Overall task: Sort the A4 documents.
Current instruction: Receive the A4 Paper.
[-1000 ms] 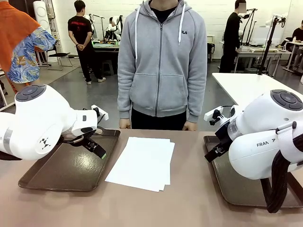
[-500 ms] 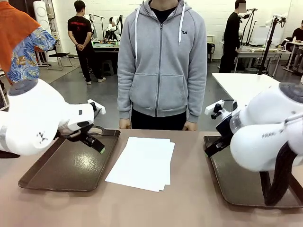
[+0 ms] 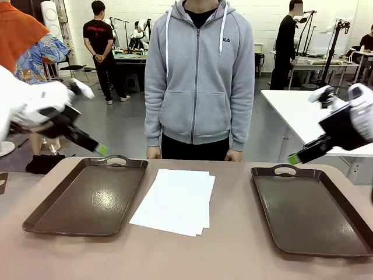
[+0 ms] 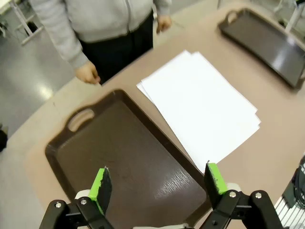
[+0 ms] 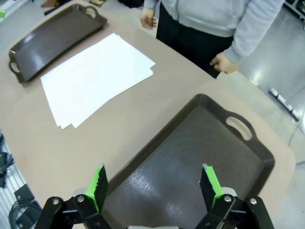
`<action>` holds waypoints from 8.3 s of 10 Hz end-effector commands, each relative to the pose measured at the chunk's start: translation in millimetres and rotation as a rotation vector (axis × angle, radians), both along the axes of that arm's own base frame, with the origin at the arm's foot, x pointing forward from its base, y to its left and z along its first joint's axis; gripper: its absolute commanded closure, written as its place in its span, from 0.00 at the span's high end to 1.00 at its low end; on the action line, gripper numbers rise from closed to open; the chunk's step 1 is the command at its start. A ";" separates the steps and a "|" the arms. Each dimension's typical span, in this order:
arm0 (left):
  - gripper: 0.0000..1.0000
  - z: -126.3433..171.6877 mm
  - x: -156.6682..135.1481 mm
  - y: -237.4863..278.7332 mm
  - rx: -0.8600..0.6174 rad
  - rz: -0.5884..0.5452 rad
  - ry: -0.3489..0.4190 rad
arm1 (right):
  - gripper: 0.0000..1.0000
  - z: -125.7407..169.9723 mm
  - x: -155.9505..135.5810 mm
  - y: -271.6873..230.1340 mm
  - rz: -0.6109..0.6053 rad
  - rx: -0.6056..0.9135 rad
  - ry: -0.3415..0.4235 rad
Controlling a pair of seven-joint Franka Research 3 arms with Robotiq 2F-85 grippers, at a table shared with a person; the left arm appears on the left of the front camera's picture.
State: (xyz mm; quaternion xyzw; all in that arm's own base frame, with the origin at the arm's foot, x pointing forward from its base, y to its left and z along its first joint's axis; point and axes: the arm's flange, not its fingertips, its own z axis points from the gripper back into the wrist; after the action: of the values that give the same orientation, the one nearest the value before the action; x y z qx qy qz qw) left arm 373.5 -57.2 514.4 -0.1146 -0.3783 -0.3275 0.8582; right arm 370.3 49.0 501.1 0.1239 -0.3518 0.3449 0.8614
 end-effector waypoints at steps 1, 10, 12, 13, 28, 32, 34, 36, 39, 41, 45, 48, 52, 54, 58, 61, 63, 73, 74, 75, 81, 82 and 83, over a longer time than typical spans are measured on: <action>1.00 -33.9 -67.6 40.5 -0.104 -0.027 -0.041 | 1.00 -3.3 -25.5 -30.2 0.018 0.089 -0.022; 1.00 -36.2 -101.8 85.0 0.052 -0.095 -0.016 | 1.00 14.0 -36.5 -79.8 0.002 0.336 -0.092; 1.00 -39.4 -107.1 92.6 0.062 -0.065 0.006 | 1.00 16.9 -37.9 -83.5 -0.008 0.346 -0.101; 1.00 -39.2 -108.3 88.7 0.053 -0.073 0.002 | 1.00 17.5 -37.8 -84.6 -0.011 0.345 -0.104; 1.00 -40.6 -97.0 89.6 0.036 -0.144 0.014 | 1.00 11.0 -43.9 -108.5 -0.106 0.314 -0.067; 1.00 -39.6 -98.9 89.1 0.023 -0.135 0.003 | 1.00 11.9 -47.7 -110.5 -0.076 0.189 -0.008; 1.00 -39.2 -97.8 80.3 0.026 -0.142 0.006 | 1.00 12.8 -47.3 -111.1 -0.068 0.172 0.021; 1.00 -39.4 -95.6 78.5 0.027 -0.143 0.007 | 1.00 14.8 -46.8 -110.5 -0.058 0.166 0.032; 1.00 -37.0 -94.8 77.3 0.044 -0.130 0.003 | 1.00 14.5 -45.4 -107.5 -0.036 0.170 0.041; 1.00 19.5 -51.9 97.5 0.040 -0.131 0.031 | 1.00 20.7 -41.0 -109.7 -0.067 0.178 0.041; 1.00 19.5 -51.9 97.5 0.040 -0.131 0.031 | 1.00 20.7 -41.0 -109.7 -0.067 0.178 0.041; 1.00 19.5 -51.9 97.5 0.040 -0.131 0.031 | 1.00 20.7 -41.0 -109.7 -0.067 0.178 0.041; 1.00 19.5 -51.9 97.5 0.040 -0.131 0.031 | 1.00 20.7 -41.0 -109.7 -0.067 0.178 0.041; 1.00 19.5 -51.9 97.5 0.040 -0.131 0.031 | 1.00 20.7 -41.0 -109.7 -0.067 0.178 0.041; 1.00 19.5 -51.9 97.5 0.040 -0.131 0.031 | 1.00 20.7 -41.0 -109.7 -0.067 0.178 0.041; 1.00 19.5 -51.9 97.5 0.040 -0.131 0.031 | 1.00 20.7 -41.0 -109.7 -0.067 0.178 0.041; 1.00 19.5 -51.9 97.5 0.040 -0.131 0.031 | 1.00 20.7 -41.0 -109.7 -0.067 0.178 0.041; 1.00 19.5 -51.9 97.5 0.040 -0.131 0.031 | 1.00 20.7 -41.0 -109.7 -0.067 0.178 0.041; 1.00 19.5 -51.9 97.5 0.040 -0.131 0.031 | 1.00 20.7 -41.0 -109.7 -0.067 0.178 0.041; 1.00 19.5 -51.9 97.5 0.040 -0.131 0.031 | 1.00 20.7 -41.0 -109.7 -0.067 0.178 0.041; 1.00 19.5 -51.9 97.5 0.040 -0.131 0.031 | 1.00 20.7 -41.0 -109.7 -0.067 0.178 0.041; 1.00 19.5 -51.9 97.5 0.040 -0.131 0.031 | 1.00 20.7 -41.0 -109.7 -0.067 0.178 0.041; 1.00 19.5 -51.9 97.5 0.040 -0.131 0.031 | 1.00 20.7 -41.0 -109.7 -0.067 0.178 0.041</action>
State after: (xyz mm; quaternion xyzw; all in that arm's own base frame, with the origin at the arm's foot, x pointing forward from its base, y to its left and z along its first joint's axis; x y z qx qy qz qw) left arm 321.7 40.1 534.0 -0.1243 -0.3488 -0.3880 0.8440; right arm 327.7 -61.6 523.2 0.1936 -0.3678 0.2767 0.8664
